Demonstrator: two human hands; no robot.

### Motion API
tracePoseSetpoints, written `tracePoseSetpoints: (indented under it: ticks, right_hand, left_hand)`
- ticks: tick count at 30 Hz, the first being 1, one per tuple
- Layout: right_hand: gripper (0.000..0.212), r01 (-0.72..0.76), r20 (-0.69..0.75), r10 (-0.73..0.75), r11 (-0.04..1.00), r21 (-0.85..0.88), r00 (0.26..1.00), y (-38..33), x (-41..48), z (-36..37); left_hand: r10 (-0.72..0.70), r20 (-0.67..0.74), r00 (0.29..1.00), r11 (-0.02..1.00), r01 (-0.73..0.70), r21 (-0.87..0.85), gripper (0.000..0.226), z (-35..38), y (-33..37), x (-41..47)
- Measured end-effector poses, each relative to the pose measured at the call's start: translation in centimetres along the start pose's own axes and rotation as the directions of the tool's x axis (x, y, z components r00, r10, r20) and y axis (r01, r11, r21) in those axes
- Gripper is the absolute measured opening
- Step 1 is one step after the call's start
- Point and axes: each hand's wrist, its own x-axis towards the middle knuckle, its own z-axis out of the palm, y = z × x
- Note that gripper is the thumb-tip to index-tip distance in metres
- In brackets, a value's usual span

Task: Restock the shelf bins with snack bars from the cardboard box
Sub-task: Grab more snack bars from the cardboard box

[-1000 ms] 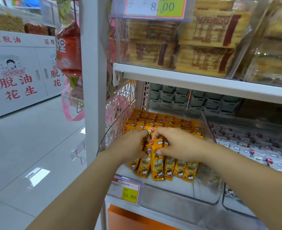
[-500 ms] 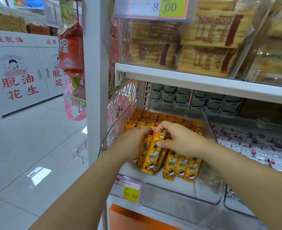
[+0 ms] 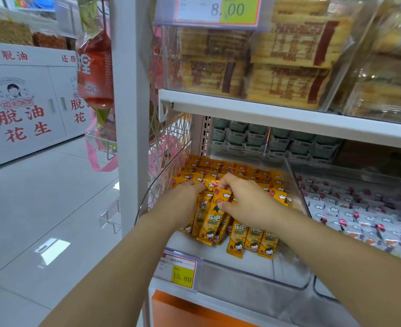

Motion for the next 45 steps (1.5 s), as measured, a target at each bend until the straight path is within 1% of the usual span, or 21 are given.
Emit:
tracePoseSetpoints:
  ticks: [4,7,11,13,15,17,19,21,22,25,27,29,34,39,42,45]
  right_hand:
    - [0.032,-0.007,-0.07,0.006,1.0,-0.004,0.998,0.1,0.1,0.2]
    - [0.035,-0.005,-0.028,0.004,1.0,-0.022,1.0,-0.2,0.2,0.2]
    - [0.037,-0.054,0.018,0.054,0.998,-0.02,0.998,-0.4,0.3,0.7]
    - [0.035,-0.074,0.013,0.074,0.997,-0.004,0.997,-0.5,0.2,1.0]
    - [0.034,-0.062,-0.007,0.062,0.998,-0.003,0.998,-0.4,0.2,1.2]
    - [0.035,-0.037,-0.007,0.036,0.999,-0.019,0.999,-0.3,0.2,1.1]
    - [0.041,-0.029,0.03,0.029,1.0,0.001,0.999,-0.2,0.2,0.6]
    - [0.051,-0.035,0.044,0.034,0.999,0.04,0.998,0.0,0.3,0.0]
    - [0.055,-0.046,0.026,0.045,0.999,0.029,0.999,0.1,0.3,-0.3]
    - [0.063,-0.129,-0.036,0.125,0.986,-0.103,0.991,0.5,0.5,-0.6]
    - [0.064,-0.178,-0.014,0.178,0.969,-0.171,0.984,0.6,0.5,-0.4]
    - [0.064,-0.189,-0.003,0.192,0.959,-0.211,0.981,0.4,0.6,0.1]
    - [0.068,-0.147,-0.013,0.147,0.964,-0.224,0.989,-0.1,0.5,0.4]
    - [0.061,-0.111,0.009,0.115,0.971,-0.211,0.993,-0.1,0.5,0.5]
    - [0.057,-0.116,0.008,0.12,0.972,-0.206,0.993,-0.1,0.5,0.6]
    - [0.058,-0.119,-0.01,0.119,0.977,-0.179,0.993,-0.1,0.5,0.6]
  left_hand:
    - [0.012,-0.011,1.0,1.0,-0.012,0.029,0.057,0.2,-0.1,0.0]
    - [0.01,-0.012,1.0,0.999,-0.01,0.043,0.057,0.3,-0.1,0.0]
    - [0.004,0.013,1.0,0.999,-0.004,0.043,0.057,0.3,-0.1,0.1]
    - [0.008,0.085,0.996,1.0,-0.007,-0.017,0.065,-0.1,-0.1,0.0]
    - [0.003,0.162,0.987,0.995,0.013,-0.101,0.084,-0.4,-0.1,-0.2]
    - [-0.021,0.169,0.985,0.995,0.036,-0.088,0.093,-0.2,0.0,-0.4]
    - [-0.038,0.135,0.99,0.998,0.044,-0.042,0.09,0.2,0.1,-0.6]
    - [-0.036,0.117,0.992,0.998,0.041,-0.04,0.084,0.5,0.1,-0.6]
    - [-0.036,0.117,0.992,0.998,0.042,-0.049,0.083,0.5,0.1,-0.6]
    - [-0.041,0.117,0.992,0.997,0.05,-0.067,0.081,0.3,0.1,-0.6]
    - [-0.047,0.125,0.991,0.997,0.056,-0.062,0.081,0.3,0.2,-0.6]
    - [-0.048,0.123,0.991,0.997,0.056,-0.062,0.081,0.3,0.2,-0.6]
    - [-0.042,0.113,0.993,0.998,0.047,-0.036,0.084,0.4,0.2,-0.7]
    - [-0.013,0.062,0.998,0.997,0.017,-0.072,0.092,0.4,0.3,-1.0]
    - [0.037,0.06,0.998,0.999,-0.038,0.018,0.088,0.4,0.5,-1.2]
    - [0.075,0.038,0.996,0.989,-0.08,0.128,0.08,0.0,0.8,-1.3]
